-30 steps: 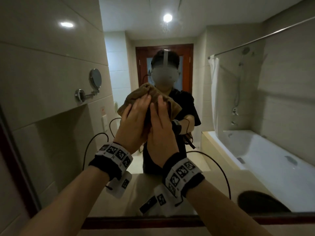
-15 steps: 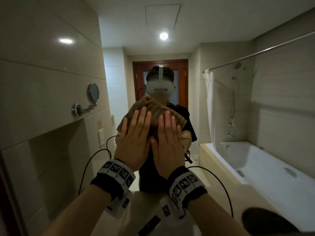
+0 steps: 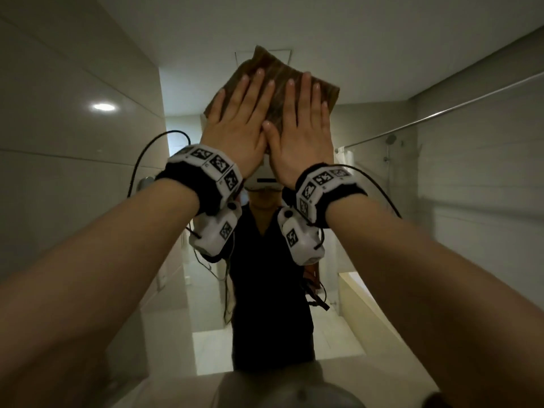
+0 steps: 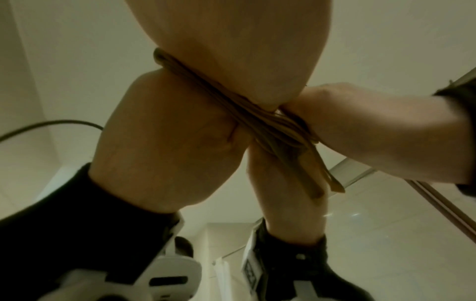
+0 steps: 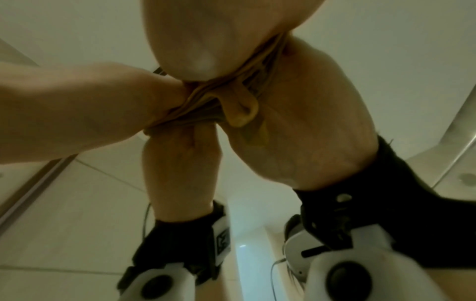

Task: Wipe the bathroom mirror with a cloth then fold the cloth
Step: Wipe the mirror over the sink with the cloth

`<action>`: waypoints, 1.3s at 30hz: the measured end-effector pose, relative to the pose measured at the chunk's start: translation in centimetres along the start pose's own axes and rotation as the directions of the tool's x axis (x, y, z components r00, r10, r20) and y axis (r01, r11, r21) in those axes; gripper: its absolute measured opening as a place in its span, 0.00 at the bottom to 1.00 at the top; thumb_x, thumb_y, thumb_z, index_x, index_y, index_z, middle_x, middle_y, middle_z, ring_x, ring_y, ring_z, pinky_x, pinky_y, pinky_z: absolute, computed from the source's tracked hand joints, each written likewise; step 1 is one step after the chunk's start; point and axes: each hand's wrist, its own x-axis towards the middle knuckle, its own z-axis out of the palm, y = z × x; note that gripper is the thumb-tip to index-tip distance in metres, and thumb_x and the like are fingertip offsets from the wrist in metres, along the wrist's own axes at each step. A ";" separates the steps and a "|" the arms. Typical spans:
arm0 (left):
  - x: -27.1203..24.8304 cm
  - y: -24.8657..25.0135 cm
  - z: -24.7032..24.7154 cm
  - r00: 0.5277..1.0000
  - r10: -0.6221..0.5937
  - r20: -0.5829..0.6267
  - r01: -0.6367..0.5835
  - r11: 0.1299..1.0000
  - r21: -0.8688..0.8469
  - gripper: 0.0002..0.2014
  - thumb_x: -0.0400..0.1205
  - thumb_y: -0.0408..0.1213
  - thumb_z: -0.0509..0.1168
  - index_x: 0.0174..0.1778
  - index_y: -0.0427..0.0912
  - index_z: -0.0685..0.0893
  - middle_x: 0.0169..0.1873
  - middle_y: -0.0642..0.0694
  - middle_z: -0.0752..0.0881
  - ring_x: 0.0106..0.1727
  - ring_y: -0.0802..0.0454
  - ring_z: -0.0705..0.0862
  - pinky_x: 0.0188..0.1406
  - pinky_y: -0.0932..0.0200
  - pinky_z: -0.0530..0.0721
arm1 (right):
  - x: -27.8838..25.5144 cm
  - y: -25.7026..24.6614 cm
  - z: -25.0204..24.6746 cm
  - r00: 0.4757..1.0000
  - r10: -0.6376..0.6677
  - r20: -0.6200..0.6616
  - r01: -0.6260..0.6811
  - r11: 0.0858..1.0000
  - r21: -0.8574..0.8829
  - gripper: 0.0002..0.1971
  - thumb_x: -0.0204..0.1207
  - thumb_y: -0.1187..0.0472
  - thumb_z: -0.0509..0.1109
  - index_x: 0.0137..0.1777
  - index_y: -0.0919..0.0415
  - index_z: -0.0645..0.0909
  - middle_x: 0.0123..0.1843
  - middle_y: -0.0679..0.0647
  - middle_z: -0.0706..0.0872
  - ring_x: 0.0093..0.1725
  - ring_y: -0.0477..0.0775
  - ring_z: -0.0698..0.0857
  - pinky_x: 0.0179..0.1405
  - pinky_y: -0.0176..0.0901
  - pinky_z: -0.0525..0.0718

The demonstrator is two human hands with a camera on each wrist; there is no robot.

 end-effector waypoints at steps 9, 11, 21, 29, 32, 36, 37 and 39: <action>-6.5 4.1 2.2 0.998 -0.059 0.027 0.060 0.997 -0.039 0.33 0.87 0.47 0.42 0.87 0.45 0.39 0.87 0.46 0.40 0.87 0.49 0.39 0.86 0.41 0.42 | -7.2 1.0 1.0 0.996 -0.035 0.087 0.031 0.998 0.053 0.36 0.85 0.44 0.44 0.85 0.62 0.38 0.86 0.61 0.36 0.85 0.58 0.37 0.84 0.56 0.43; -10.7 5.6 3.5 0.997 -0.066 0.045 0.069 0.996 -0.053 0.33 0.87 0.47 0.44 0.87 0.43 0.40 0.87 0.45 0.39 0.87 0.47 0.38 0.85 0.40 0.44 | -11.4 1.2 1.6 0.990 -0.042 0.133 0.032 0.997 0.076 0.36 0.84 0.44 0.45 0.85 0.61 0.37 0.86 0.61 0.35 0.85 0.57 0.36 0.84 0.57 0.45; -21.2 10.1 6.8 0.973 -0.129 0.190 0.148 0.985 -0.093 0.32 0.85 0.47 0.49 0.86 0.41 0.56 0.86 0.41 0.54 0.86 0.42 0.55 0.81 0.34 0.61 | -22.1 1.8 3.8 0.963 -0.074 0.258 0.056 0.995 0.077 0.33 0.84 0.46 0.52 0.86 0.49 0.45 0.87 0.61 0.44 0.85 0.60 0.48 0.83 0.57 0.47; -14.8 9.7 5.1 0.981 -0.101 0.165 0.117 0.989 -0.091 0.32 0.87 0.47 0.45 0.88 0.42 0.48 0.87 0.43 0.45 0.88 0.44 0.46 0.84 0.37 0.54 | -15.9 3.1 2.6 0.989 -0.027 0.145 0.013 0.996 0.094 0.31 0.85 0.48 0.50 0.86 0.51 0.47 0.86 0.63 0.44 0.85 0.61 0.45 0.82 0.60 0.51; -9.5 9.2 4.2 0.988 -0.100 0.121 0.112 0.989 -0.098 0.31 0.87 0.47 0.37 0.87 0.46 0.38 0.87 0.46 0.37 0.87 0.48 0.37 0.84 0.40 0.43 | -10.8 4.2 1.4 0.990 -0.019 0.138 0.008 0.997 0.080 0.32 0.85 0.47 0.44 0.85 0.46 0.35 0.85 0.59 0.32 0.84 0.57 0.34 0.83 0.56 0.41; -2.6 8.0 2.4 0.992 -0.095 0.077 0.099 0.994 -0.048 0.31 0.85 0.49 0.31 0.85 0.47 0.33 0.86 0.48 0.35 0.86 0.50 0.35 0.85 0.42 0.37 | -4.2 5.1 -0.4 0.999 -0.010 0.044 0.008 0.999 0.042 0.31 0.85 0.47 0.43 0.85 0.48 0.37 0.85 0.60 0.34 0.84 0.59 0.35 0.83 0.55 0.38; -1.2 7.5 1.8 0.993 -0.086 0.078 0.089 0.995 -0.044 0.32 0.84 0.50 0.30 0.85 0.47 0.33 0.86 0.48 0.35 0.86 0.50 0.34 0.85 0.43 0.37 | -2.7 5.1 -0.7 0.999 -0.010 0.031 0.008 0.999 0.044 0.31 0.85 0.47 0.43 0.85 0.48 0.38 0.85 0.61 0.34 0.84 0.59 0.36 0.83 0.55 0.38; 1.3 6.4 0.7 0.994 -0.072 0.078 0.075 0.997 -0.032 0.33 0.84 0.51 0.31 0.86 0.47 0.34 0.86 0.49 0.34 0.86 0.51 0.34 0.84 0.44 0.35 | -0.2 5.0 -1.1 1.000 -0.005 0.000 0.005 0.999 0.043 0.31 0.85 0.48 0.44 0.86 0.49 0.40 0.86 0.61 0.35 0.85 0.59 0.37 0.83 0.55 0.38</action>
